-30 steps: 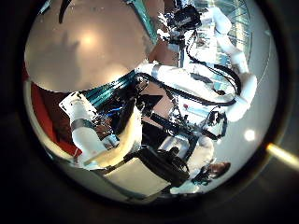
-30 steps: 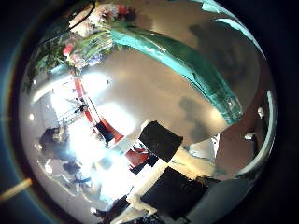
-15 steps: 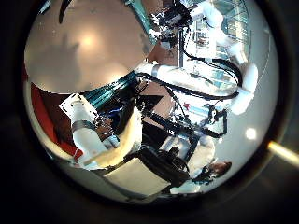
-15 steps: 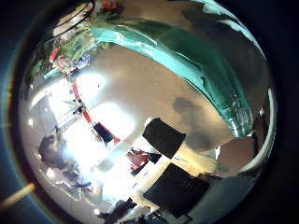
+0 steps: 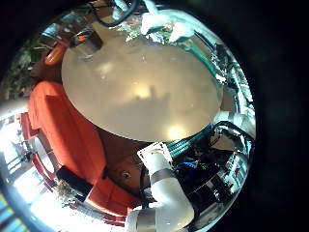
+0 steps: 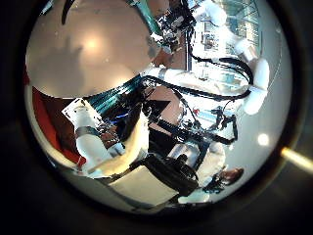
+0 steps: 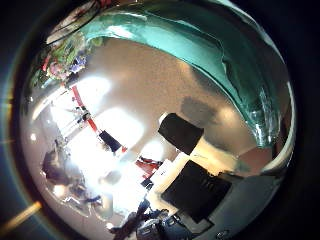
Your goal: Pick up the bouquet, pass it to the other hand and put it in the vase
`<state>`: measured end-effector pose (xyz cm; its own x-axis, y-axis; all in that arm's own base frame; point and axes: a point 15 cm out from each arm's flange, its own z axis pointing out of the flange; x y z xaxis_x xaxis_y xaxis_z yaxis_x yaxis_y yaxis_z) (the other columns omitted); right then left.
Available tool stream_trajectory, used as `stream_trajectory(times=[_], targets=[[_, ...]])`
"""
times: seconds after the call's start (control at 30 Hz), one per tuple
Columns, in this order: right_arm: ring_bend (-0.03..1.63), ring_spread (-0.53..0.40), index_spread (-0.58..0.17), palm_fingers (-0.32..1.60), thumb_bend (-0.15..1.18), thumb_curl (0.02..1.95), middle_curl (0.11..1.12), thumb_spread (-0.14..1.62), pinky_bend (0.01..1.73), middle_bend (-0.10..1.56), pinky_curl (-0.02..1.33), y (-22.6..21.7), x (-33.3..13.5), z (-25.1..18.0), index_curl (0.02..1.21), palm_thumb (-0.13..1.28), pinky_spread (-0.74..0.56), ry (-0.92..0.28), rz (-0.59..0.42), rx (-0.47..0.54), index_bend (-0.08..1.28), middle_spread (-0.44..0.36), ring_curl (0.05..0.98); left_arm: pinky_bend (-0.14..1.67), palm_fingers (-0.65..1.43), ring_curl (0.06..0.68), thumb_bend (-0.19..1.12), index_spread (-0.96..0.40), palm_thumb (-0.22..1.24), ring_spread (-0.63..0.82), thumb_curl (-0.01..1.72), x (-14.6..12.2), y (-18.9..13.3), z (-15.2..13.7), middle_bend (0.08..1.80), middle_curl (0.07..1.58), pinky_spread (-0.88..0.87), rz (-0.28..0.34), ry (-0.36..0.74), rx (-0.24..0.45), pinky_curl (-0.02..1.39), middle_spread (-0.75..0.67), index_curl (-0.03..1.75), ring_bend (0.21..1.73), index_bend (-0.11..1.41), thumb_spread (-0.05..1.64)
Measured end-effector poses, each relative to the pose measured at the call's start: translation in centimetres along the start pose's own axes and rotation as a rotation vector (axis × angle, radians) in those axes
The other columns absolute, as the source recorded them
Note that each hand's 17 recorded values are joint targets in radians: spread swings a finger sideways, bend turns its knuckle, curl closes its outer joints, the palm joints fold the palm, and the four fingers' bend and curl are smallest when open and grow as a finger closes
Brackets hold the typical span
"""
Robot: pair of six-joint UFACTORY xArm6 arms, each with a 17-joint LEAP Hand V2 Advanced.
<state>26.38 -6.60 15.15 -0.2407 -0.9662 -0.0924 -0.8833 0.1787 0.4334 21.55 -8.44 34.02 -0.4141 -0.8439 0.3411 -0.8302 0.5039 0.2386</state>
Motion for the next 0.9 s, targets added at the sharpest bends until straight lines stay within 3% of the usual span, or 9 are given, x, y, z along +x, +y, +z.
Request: stream_trajectory(times=[0.53,0.73,0.9], targets=[[1.07,-0.29,-0.349,0.59,-0.01,0.36,0.66,1.08,0.81,0.62,0.11,0.7,-1.1,2.0,0.52,0.52,-0.19,0.015,-0.01,-0.048,0.23,-0.211,0.435,0.19,0.15,0.199,-0.02,0.0,0.35,0.54,0.32,0.3,0.8,-0.8,0.19,0.32,0.53,0.001,-0.008,-0.008,0.29,0.37,0.38,0.44,0.19,1.14],[1.12,-0.292,-0.445,1.04,0.02,0.39,0.72,1.09,1.08,0.68,0.18,0.4,-1.3,1.9,0.59,0.7,-0.41,0.021,0.023,-0.039,0.29,-0.262,0.465,0.19,0.15,0.197,-0.02,-0.01,0.35,0.54,0.32,0.1,1.2,-1.3,0.19,0.32,0.53,-0.001,-0.023,-0.006,0.28,0.37,0.38,0.44,0.19,1.15],[1.18,-0.274,-0.492,1.22,0.01,0.41,0.81,1.06,1.22,0.8,0.27,-1.6,-1.6,0.3,0.74,0.8,-0.4,0.033,0.051,0.081,0.5,-0.279,0.521,0.19,0.15,0.196,-0.02,-0.01,0.35,0.54,0.32,0.3,1.7,-1.5,0.19,0.32,0.53,0.007,-0.026,-0.006,0.28,0.37,0.38,0.44,0.19,1.15]])
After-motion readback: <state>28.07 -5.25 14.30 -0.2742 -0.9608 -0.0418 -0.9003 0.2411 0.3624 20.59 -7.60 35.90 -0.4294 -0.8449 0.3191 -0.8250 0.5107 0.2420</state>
